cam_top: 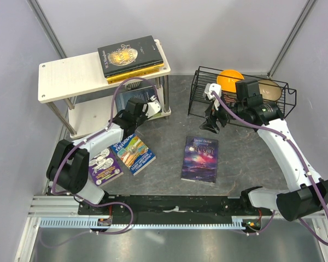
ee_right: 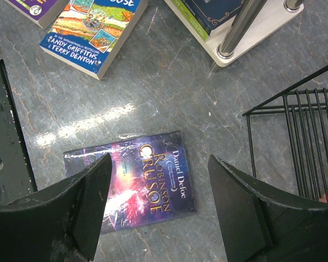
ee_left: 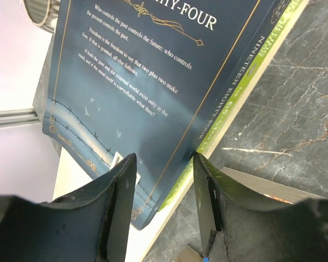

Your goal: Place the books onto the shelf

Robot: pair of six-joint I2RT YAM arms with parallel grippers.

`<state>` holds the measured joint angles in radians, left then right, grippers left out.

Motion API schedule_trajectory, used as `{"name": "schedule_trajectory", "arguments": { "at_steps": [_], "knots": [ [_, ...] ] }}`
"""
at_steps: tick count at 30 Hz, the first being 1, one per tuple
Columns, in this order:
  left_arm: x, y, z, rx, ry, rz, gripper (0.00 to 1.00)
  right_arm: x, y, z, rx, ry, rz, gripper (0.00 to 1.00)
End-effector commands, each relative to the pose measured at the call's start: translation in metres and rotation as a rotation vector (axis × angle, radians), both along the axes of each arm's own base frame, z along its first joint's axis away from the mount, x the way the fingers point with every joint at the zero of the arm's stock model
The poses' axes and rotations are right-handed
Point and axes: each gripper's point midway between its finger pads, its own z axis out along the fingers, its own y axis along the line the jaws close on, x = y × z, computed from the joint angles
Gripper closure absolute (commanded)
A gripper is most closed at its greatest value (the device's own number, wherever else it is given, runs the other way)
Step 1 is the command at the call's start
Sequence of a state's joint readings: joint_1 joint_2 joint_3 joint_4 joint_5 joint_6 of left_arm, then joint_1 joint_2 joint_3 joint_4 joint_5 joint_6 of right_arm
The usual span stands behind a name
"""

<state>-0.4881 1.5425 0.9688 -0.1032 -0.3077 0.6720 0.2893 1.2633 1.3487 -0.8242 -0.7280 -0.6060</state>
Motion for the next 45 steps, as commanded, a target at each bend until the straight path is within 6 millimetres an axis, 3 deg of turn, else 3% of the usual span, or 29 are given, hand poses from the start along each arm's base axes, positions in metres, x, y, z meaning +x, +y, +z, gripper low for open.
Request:
{"name": "schedule_trajectory", "arguments": {
  "at_steps": [1, 11, 16, 22, 28, 39, 45],
  "knots": [
    [0.017, -0.007, 0.026, -0.071, -0.071, 0.016, 0.48, 0.0, 0.001, 0.013, 0.023, -0.045, 0.013, 0.21],
    [0.018, -0.009, 0.024, -0.089, -0.062, 0.017, 0.49, 0.0, -0.001, 0.012, 0.019, -0.048, 0.007, 0.21],
    [0.007, -0.009, 0.03, -0.129, -0.063, 0.006, 0.47, 0.0, -0.001, 0.011, 0.017, -0.045, 0.01, 0.21],
    [-0.022, -0.01, 0.032, -0.213, -0.035, -0.011, 0.43, -0.004, -0.001, 0.006, 0.014, -0.04, 0.028, 0.21],
    [-0.059, -0.013, 0.05, -0.382, -0.033, -0.022, 0.36, -0.015, 0.004, -0.004, 0.039, 0.001, 0.065, 0.21],
    [-0.117, -0.036, 0.101, -0.788, -0.025, -0.064, 0.27, -0.043, 0.031, -0.053, 0.13, 0.185, 0.134, 0.2],
    [-0.142, -0.036, 0.101, -1.024, 0.049, 0.072, 0.11, -0.05, 0.049, -0.081, 0.139, 0.273, 0.143, 0.2]
  ]
}}
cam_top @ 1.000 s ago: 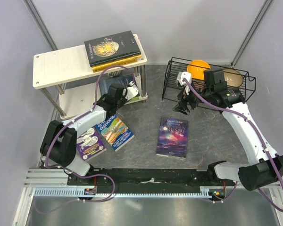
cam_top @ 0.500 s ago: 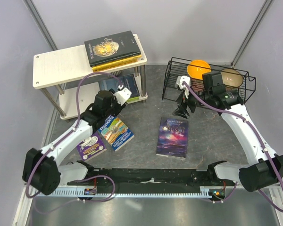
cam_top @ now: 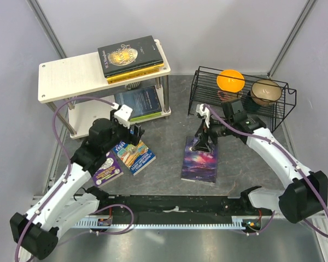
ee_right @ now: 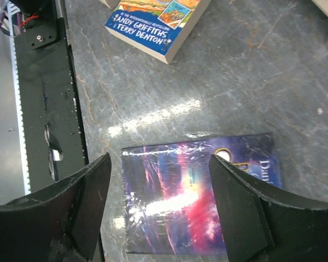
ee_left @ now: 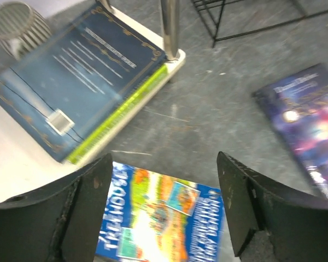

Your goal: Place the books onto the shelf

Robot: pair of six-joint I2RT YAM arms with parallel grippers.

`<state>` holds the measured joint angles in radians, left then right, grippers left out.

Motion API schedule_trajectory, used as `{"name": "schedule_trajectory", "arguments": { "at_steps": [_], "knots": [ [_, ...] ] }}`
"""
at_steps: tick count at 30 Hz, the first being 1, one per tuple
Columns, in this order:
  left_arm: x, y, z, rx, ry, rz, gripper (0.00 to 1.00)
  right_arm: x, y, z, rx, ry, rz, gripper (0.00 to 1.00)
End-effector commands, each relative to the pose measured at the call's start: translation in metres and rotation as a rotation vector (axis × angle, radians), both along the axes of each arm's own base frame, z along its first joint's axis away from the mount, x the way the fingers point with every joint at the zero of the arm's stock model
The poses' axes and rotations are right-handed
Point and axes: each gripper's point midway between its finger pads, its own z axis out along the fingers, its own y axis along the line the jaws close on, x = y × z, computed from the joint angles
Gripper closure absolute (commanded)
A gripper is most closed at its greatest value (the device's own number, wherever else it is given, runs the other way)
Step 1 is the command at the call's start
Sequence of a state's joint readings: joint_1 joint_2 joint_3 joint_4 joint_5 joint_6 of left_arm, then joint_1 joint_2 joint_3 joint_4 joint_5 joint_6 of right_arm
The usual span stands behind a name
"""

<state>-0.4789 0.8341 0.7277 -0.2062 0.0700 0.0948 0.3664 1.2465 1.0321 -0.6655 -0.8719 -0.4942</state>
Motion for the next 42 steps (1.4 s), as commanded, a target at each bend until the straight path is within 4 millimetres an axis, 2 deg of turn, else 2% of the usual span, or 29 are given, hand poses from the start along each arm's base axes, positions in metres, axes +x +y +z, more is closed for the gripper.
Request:
{"name": "schedule_trajectory", "arguments": {
  "at_steps": [1, 5, 6, 9, 11, 12, 13, 14, 15, 16, 17, 18, 19, 20, 22, 23, 25, 26, 27, 28, 29, 31, 32, 34, 37, 42],
  "knots": [
    [-0.024, -0.007, -0.008, -0.251, 0.156, 0.057, 0.1, -0.002, 0.022, -0.007, 0.056, 0.033, 0.028, 0.2],
    [-0.039, -0.015, -0.026, -0.367, 0.283, 0.072, 0.07, 0.001, 0.033, -0.02, 0.047, 0.084, 0.008, 0.2],
    [-0.045, -0.023, -0.034, -0.416, 0.347, 0.058, 0.07, 0.003, 0.035, -0.026, 0.041, 0.118, -0.02, 0.2],
    [-0.057, -0.045, -0.041, -0.531, 0.473, -0.01, 0.07, 0.016, 0.028, -0.045, -0.011, 0.154, -0.135, 0.2],
    [-0.063, -0.06, -0.057, -0.597, 0.597, -0.031, 0.07, 0.026, 0.019, -0.058, -0.04, 0.202, -0.27, 0.2],
    [-0.069, -0.072, -0.051, -0.641, 0.629, -0.107, 0.07, 0.029, 0.016, -0.06, -0.038, 0.217, -0.315, 0.2],
    [-0.069, -0.081, -0.057, -0.66, 0.674, -0.13, 0.07, 0.037, 0.012, -0.062, -0.032, 0.25, -0.415, 0.2],
    [-0.076, -0.091, -0.058, -0.679, 0.73, -0.156, 0.07, 0.04, 0.001, -0.067, -0.031, 0.271, -0.483, 0.2],
    [-0.076, -0.099, -0.059, -0.677, 0.736, -0.158, 0.07, 0.044, -0.004, -0.07, -0.033, 0.282, -0.538, 0.2],
    [-0.077, -0.106, -0.069, -0.652, 0.766, -0.148, 0.07, 0.048, -0.009, -0.068, -0.01, 0.31, -0.605, 0.21],
    [-0.083, -0.121, -0.067, -0.626, 0.762, -0.165, 0.07, 0.052, -0.024, -0.08, -0.037, 0.327, -0.691, 0.2],
    [-0.085, -0.129, -0.071, -0.612, 0.775, -0.166, 0.07, 0.052, -0.029, -0.083, -0.035, 0.343, -0.723, 0.2],
    [-0.094, -0.143, -0.081, -0.583, 0.817, -0.176, 0.07, 0.05, -0.034, -0.084, -0.027, 0.365, -0.747, 0.2],
    [-0.088, -0.149, -0.083, -0.579, 0.813, -0.151, 0.07, 0.047, -0.043, -0.092, -0.019, 0.406, -0.769, 0.21],
    [-0.093, -0.164, -0.09, -0.565, 0.835, -0.142, 0.07, 0.04, -0.047, -0.095, 0.006, 0.442, -0.77, 0.21],
    [-0.087, -0.17, -0.105, -0.541, 0.849, -0.098, 0.07, 0.035, -0.052, -0.101, 0.008, 0.467, -0.778, 0.21],
    [-0.09, -0.187, -0.11, -0.522, 0.862, -0.099, 0.08, 0.028, -0.059, -0.114, -0.007, 0.521, -0.826, 0.17],
    [-0.088, -0.192, -0.128, -0.486, 0.879, -0.063, 0.08, 0.025, -0.06, -0.117, -0.008, 0.543, -0.83, 0.17],
    [-0.092, -0.199, -0.135, -0.464, 0.892, -0.062, 0.08, 0.025, -0.064, -0.119, -0.012, 0.544, -0.851, 0.17],
    [-0.086, -0.205, -0.134, -0.455, 0.881, -0.039, 0.08, 0.025, -0.069, -0.123, -0.024, 0.54, -0.875, 0.17],
    [-0.086, -0.207, -0.151, -0.416, 0.903, -0.004, 0.08, 0.03, -0.08, -0.128, -0.055, 0.518, -0.939, 0.15],
    [-0.083, -0.215, -0.154, -0.387, 0.903, 0.02, 0.08, 0.034, -0.096, -0.138, -0.098, 0.522, -1.035, 0.13],
    [-0.082, -0.215, -0.167, -0.358, 0.919, 0.049, 0.08, 0.034, -0.102, -0.142, -0.116, 0.522, -1.064, 0.13],
    [-0.078, -0.222, -0.168, -0.342, 0.919, 0.056, 0.08, 0.034, -0.116, -0.15, -0.152, 0.522, -1.153, 0.13],
    [-0.076, -0.223, -0.176, -0.306, 0.924, 0.086, 0.08, 0.029, -0.119, -0.153, -0.151, 0.534, -1.172, 0.14],
    [-0.075, -0.212, -0.188, -0.26, 0.922, 0.139, 0.06, 0.017, -0.109, -0.161, -0.09, 0.615, -1.165, 0.15]
  ]
}}
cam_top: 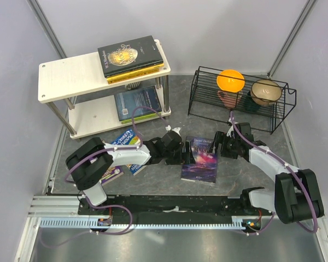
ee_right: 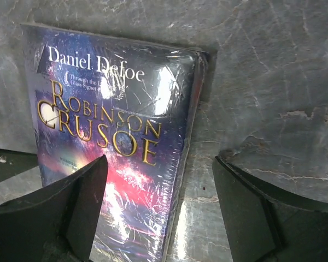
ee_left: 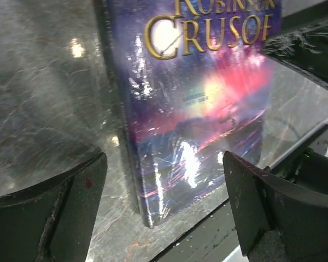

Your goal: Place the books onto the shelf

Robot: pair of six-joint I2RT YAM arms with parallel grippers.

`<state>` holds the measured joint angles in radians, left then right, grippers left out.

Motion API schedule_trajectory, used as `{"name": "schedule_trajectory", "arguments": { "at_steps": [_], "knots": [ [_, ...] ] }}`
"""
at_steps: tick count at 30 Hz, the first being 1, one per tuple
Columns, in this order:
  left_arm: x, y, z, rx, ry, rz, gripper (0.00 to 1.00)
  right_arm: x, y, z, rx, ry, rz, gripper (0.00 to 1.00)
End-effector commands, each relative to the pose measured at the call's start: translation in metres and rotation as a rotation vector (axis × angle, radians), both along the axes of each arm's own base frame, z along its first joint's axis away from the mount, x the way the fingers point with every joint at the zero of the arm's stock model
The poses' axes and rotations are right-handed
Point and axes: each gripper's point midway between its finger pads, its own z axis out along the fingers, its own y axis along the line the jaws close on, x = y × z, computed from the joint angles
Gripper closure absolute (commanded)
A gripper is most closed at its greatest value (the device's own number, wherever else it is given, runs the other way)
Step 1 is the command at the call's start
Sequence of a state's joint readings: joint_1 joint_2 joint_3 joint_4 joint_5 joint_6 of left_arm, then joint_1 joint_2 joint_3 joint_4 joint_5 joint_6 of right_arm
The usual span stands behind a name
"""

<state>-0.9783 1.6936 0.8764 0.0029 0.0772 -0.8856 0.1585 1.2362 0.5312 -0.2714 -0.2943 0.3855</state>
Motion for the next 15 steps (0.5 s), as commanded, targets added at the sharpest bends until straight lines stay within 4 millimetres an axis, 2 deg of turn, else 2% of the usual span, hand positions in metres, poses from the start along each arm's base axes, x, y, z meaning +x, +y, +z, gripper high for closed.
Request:
{"name": "schedule_trajectory", "arguments": {
  "at_steps": [1, 3, 5, 7, 9, 10, 11, 12, 13, 14, 15],
  "knots": [
    [0.009, 0.004, -0.006, 0.053, -0.011, 0.063, 0.06, -0.009, 0.008, -0.003, 0.084, 0.035, -0.053, 0.16],
    [0.011, -0.001, -0.009, 0.038, -0.019, 0.049, 0.04, -0.012, 0.012, -0.007, 0.11, 0.062, -0.048, 0.17],
    [0.006, -0.01, -0.022, 0.015, 0.022, 0.017, 0.04, -0.016, 0.016, -0.011, 0.129, 0.093, -0.045, 0.18],
    [-0.001, -0.03, -0.02, -0.089, 0.069, -0.03, 0.04, -0.019, 0.018, -0.018, 0.138, 0.134, -0.044, 0.21],
    [-0.01, -0.039, -0.024, -0.155, 0.113, -0.054, 0.04, -0.025, 0.025, -0.022, 0.179, 0.177, -0.025, 0.26],
    [-0.012, -0.052, -0.008, -0.258, 0.093, -0.092, 0.04, -0.027, 0.029, -0.022, 0.194, 0.189, -0.013, 0.28],
    [-0.011, -0.055, 0.002, -0.304, 0.079, -0.096, 0.04, -0.03, 0.034, -0.02, 0.223, 0.198, 0.006, 0.3],
    [-0.015, -0.052, 0.003, -0.329, 0.074, -0.105, 0.04, -0.032, 0.037, -0.019, 0.236, 0.203, 0.014, 0.31],
    [-0.011, -0.061, 0.027, -0.422, 0.007, -0.126, 0.04, -0.034, 0.041, -0.018, 0.248, 0.202, 0.026, 0.31],
    [-0.01, -0.062, 0.043, -0.468, -0.028, -0.128, 0.04, -0.034, 0.044, -0.015, 0.267, 0.194, 0.029, 0.31],
    [-0.012, -0.059, 0.049, -0.499, -0.045, -0.124, 0.04, -0.034, 0.048, -0.01, 0.292, 0.173, 0.043, 0.32]
  ]
}}
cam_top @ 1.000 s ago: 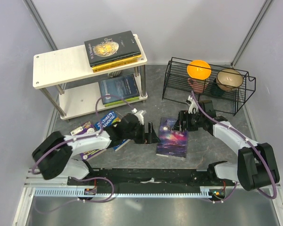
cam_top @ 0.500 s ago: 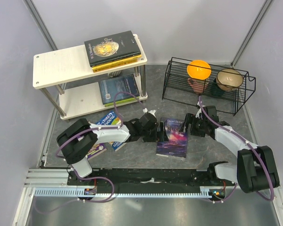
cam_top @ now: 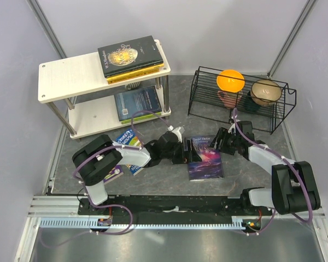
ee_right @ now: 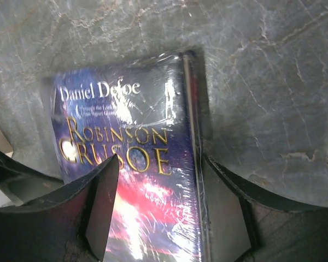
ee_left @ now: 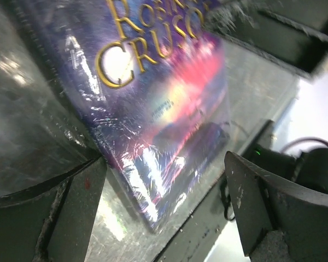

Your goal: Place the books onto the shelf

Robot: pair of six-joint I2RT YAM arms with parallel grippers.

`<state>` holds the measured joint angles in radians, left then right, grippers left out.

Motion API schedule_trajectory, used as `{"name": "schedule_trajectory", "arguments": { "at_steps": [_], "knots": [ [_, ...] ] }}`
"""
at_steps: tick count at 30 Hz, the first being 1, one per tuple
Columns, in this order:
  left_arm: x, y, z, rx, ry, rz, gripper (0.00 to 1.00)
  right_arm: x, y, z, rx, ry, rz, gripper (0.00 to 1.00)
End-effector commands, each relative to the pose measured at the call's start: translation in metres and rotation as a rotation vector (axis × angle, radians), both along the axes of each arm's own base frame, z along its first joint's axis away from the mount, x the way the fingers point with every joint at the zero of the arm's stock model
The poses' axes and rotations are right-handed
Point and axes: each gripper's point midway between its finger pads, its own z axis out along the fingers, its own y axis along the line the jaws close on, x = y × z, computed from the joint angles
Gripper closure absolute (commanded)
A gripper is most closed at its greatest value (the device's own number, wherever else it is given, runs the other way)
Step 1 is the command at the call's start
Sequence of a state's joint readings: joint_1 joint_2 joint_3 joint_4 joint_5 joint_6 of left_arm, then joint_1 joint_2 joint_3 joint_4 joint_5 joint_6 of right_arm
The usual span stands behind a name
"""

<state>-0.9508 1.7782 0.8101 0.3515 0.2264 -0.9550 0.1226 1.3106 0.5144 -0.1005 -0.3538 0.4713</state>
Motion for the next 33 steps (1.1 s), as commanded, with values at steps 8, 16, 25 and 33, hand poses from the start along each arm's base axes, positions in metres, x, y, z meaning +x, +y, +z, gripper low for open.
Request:
{"name": "schedule_trajectory", "arguments": {
  "at_steps": [8, 16, 25, 33],
  "knots": [
    [0.008, -0.017, 0.12, -0.535, -0.159, 0.125, 0.05, -0.06, 0.055, 0.012, 0.257, 0.125, 0.161, 0.32],
    [0.031, -0.009, 0.154, -0.702, -0.189, 0.293, 0.05, -0.061, 0.062, 0.016, 0.295, 0.127, 0.166, 0.33],
    [0.013, -0.022, 0.112, -0.46, -0.08, 0.177, 0.33, -0.046, 0.059, 0.026, 0.251, 0.013, 0.164, 0.35],
    [-0.004, 0.016, 0.11, -0.06, -0.328, -0.055, 0.98, -0.028, 0.05, 0.052, 0.162, -0.179, 0.207, 0.33]
  ]
}}
